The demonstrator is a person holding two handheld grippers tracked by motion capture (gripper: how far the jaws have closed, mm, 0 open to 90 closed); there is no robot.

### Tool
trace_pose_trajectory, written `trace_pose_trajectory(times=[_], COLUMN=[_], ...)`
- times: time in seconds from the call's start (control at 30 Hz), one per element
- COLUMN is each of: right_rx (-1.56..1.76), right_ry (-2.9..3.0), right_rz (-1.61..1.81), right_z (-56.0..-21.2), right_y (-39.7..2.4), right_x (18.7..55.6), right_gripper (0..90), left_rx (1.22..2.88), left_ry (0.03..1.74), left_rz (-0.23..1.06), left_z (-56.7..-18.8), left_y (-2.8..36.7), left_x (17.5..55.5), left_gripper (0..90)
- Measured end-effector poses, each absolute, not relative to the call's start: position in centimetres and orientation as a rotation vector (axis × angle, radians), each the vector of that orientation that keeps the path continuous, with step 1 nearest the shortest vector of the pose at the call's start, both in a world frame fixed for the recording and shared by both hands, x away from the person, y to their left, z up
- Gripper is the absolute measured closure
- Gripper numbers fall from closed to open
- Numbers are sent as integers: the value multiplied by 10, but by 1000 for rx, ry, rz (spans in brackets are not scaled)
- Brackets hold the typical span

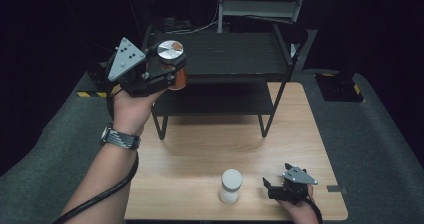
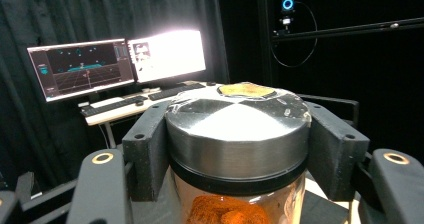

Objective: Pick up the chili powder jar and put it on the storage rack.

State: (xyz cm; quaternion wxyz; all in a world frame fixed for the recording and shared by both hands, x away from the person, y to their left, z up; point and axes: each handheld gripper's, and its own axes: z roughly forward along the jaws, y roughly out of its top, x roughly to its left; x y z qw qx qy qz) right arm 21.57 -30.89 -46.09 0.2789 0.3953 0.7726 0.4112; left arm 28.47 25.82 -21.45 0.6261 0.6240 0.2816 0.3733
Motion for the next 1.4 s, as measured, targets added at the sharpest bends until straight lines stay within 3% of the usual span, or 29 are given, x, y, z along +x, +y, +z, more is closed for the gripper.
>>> trace_pose_trajectory(times=[0.97,1.4], right_rx=[1055,1063], right_ry=[2072,2072], right_rz=[1139,1147], right_z=[-463,-463], right_y=[-315,-315], right_x=[216,216], right_gripper=[15,15], left_rx=[1442,1431], left_ry=[792,802], left_rz=[870,854], left_z=[-209,-214], left_y=[218,215], left_x=[358,367], left_gripper=[350,349])
